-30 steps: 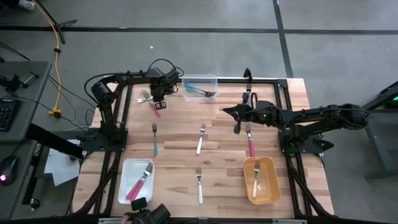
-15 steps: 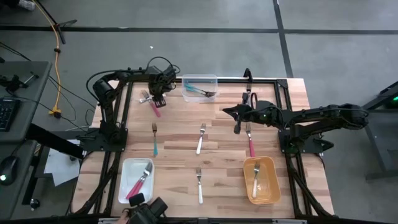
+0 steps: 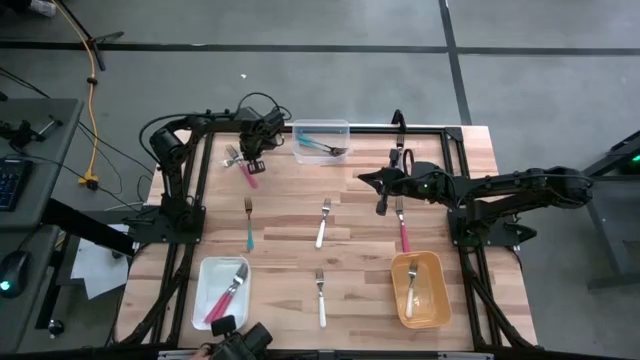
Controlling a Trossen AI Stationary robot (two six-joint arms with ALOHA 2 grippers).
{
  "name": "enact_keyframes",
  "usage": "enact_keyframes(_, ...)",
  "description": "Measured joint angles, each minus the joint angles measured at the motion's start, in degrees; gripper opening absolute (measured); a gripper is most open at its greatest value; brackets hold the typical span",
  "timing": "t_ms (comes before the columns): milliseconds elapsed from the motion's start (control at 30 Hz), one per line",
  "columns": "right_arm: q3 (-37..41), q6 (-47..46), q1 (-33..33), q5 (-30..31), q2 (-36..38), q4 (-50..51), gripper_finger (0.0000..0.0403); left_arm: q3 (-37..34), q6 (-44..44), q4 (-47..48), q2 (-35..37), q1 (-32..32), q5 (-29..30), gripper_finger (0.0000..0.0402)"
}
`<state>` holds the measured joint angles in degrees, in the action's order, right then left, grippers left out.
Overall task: Sort silverware by color (type)
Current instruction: Put the white fork into the yellow bin
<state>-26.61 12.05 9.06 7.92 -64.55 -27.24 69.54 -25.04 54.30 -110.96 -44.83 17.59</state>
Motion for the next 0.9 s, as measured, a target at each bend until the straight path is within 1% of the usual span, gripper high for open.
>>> enact_keyframes(500, 0.0, 0.02, 0.0, 0.0, 0.0, 0.02, 0.0, -0.17, 0.79, 2.04, 1.55, 8.08, -5.57, 0.0)
enact_keyframes(767, 0.0, 0.0, 0.0, 0.0, 0.0, 0.02, 0.0, -0.18, 1.15, 3.07, 4.82, 10.07, -5.47, 0.0)
enact_keyframes(900, 0.0, 0.0, 0.0, 0.0, 0.0, 0.02, 0.0, -0.18, 3.76, 4.42, 7.96, 11.5, -6.76, 0.0)
